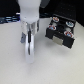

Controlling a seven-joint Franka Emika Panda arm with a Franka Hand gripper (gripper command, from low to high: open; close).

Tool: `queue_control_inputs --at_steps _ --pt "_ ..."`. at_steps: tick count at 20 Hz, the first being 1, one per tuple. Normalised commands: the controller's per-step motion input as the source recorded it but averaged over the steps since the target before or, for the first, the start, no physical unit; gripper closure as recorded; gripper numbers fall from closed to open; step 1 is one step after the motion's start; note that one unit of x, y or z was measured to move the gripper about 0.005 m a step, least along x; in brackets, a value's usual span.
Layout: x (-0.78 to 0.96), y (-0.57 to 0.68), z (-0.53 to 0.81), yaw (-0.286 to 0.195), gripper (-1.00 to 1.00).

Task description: Open the kcup holder, insert the kcup into the holder, and close the kcup holder

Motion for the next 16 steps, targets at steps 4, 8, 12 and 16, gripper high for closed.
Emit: queue_control_inputs --at_steps 4,8,12,16 --pt "0.02 0.00 0.00 -0.032 1.00" --pt "0.02 0.00 0.01 -0.032 1.00" --pt "0.01 0.01 0.03 -0.027 1.00" --pt "0.03 0.16 0.51 -0.033 1.00"
